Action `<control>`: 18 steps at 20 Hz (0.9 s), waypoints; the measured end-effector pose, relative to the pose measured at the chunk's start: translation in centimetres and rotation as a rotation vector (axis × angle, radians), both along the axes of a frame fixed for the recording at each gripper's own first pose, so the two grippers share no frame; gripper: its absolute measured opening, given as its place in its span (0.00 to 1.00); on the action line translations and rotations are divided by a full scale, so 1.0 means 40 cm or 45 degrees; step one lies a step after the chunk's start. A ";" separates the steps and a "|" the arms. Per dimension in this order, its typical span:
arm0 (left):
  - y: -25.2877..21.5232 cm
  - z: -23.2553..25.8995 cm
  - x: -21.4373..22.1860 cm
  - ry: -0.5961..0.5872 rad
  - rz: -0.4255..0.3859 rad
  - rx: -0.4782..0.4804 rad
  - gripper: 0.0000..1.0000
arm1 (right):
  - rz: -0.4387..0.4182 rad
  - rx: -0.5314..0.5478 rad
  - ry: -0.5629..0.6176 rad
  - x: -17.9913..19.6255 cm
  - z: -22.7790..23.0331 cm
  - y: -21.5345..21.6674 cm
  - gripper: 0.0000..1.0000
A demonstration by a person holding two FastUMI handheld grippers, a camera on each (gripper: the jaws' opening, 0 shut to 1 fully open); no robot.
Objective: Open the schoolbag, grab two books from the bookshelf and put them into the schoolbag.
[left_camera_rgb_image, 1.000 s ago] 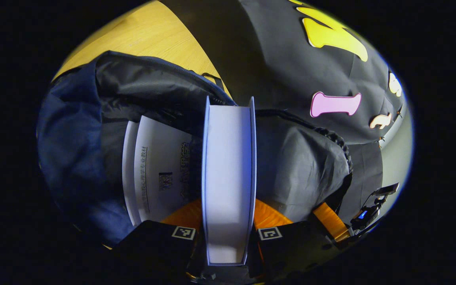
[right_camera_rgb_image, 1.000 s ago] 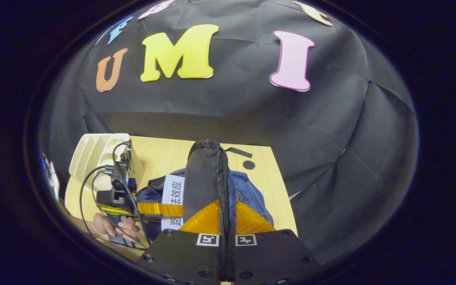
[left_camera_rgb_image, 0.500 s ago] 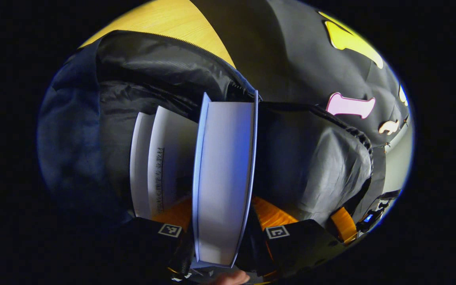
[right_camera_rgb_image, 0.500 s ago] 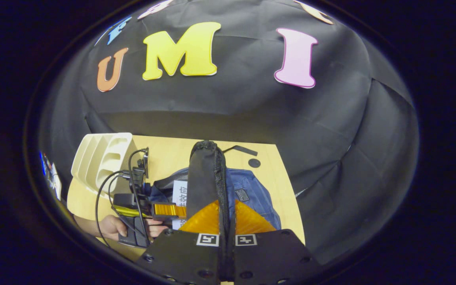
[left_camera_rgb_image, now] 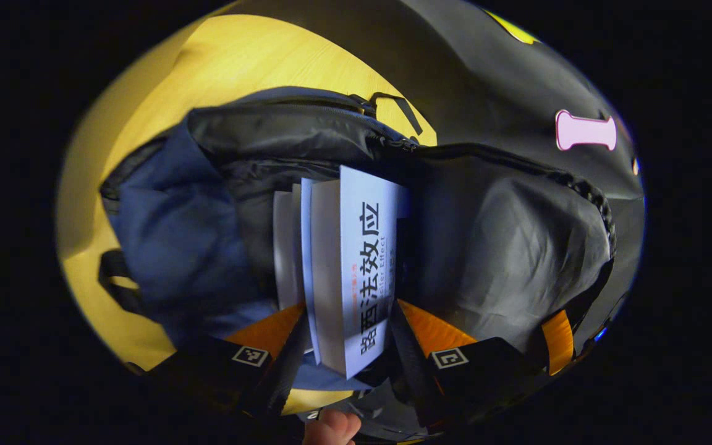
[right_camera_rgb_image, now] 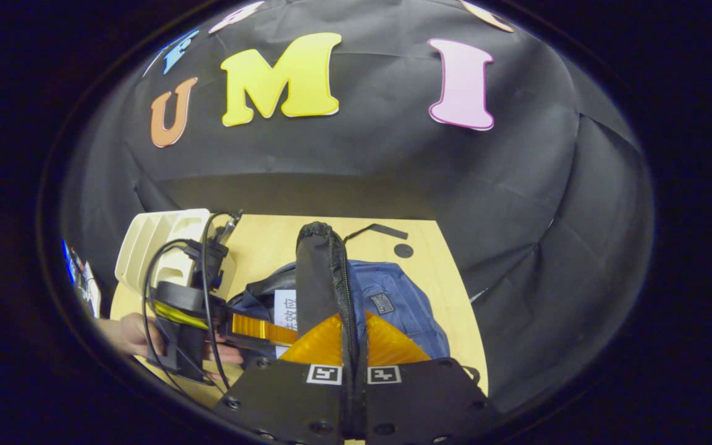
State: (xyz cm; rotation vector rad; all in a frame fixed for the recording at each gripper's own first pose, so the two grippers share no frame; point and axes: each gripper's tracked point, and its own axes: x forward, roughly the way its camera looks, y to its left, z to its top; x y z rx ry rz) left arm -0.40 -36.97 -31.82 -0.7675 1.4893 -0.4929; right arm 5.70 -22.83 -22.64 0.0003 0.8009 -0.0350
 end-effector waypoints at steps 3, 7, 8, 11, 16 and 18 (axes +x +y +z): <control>0.077 0.047 0.000 -0.137 -0.080 0.151 0.80 | 0.022 0.006 -0.007 -0.003 -0.002 0.023 0.00; 0.188 0.118 0.025 -0.333 -0.155 0.365 0.80 | 0.025 0.033 -0.021 -0.008 0.005 0.048 0.00; 0.208 0.131 0.029 -0.361 -0.161 0.402 0.80 | 0.021 0.043 -0.028 -0.012 0.009 0.056 0.00; 0.273 0.195 0.029 -0.406 -0.166 0.464 0.81 | 0.021 0.052 -0.039 -0.031 0.013 0.084 0.00; 0.409 0.278 0.023 -0.506 -0.186 0.594 0.80 | 0.062 0.042 -0.037 -0.056 0.003 0.161 0.00; 0.460 0.310 0.008 -0.544 -0.210 0.634 0.80 | 0.081 0.031 -0.037 -0.062 -0.010 0.197 0.00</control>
